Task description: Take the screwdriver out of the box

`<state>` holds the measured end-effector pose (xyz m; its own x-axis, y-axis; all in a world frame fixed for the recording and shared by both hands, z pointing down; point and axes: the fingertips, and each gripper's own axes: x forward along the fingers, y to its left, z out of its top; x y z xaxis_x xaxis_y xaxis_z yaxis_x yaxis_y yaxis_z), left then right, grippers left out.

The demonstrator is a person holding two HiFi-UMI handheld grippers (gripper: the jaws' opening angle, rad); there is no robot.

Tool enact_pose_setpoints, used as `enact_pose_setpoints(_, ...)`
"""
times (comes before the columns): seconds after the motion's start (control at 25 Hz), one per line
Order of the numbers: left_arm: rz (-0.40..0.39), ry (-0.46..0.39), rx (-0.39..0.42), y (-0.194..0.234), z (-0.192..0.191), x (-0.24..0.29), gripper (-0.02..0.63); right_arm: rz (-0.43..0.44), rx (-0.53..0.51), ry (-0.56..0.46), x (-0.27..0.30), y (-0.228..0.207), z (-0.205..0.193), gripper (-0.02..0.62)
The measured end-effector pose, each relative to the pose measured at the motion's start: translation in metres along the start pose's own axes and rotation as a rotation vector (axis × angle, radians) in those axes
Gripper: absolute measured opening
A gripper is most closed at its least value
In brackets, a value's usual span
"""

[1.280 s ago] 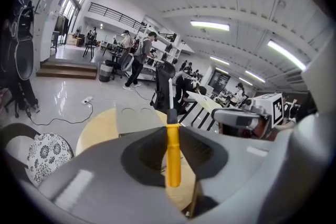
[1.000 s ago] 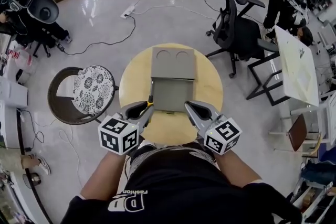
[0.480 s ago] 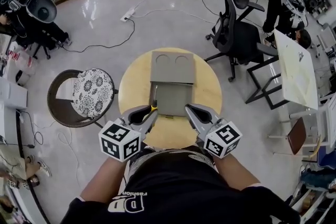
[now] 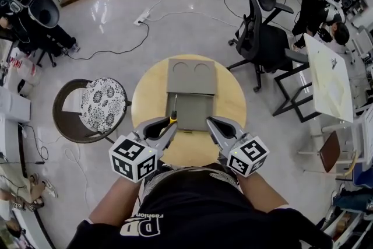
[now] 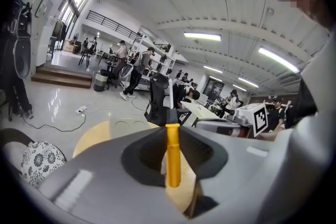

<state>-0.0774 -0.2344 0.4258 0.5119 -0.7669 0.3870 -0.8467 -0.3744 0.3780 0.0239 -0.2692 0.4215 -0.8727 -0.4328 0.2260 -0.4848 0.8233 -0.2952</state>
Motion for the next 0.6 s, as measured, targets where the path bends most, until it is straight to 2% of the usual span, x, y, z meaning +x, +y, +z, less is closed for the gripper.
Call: enact_pose_setpoints(0.6, 0.004, 0.014, -0.016, -0.0001, -0.0055, 0.0029, 0.137, -0.006, 0.009, 0.003, -0.0031, -0.0032, -0.0029, 0.0)
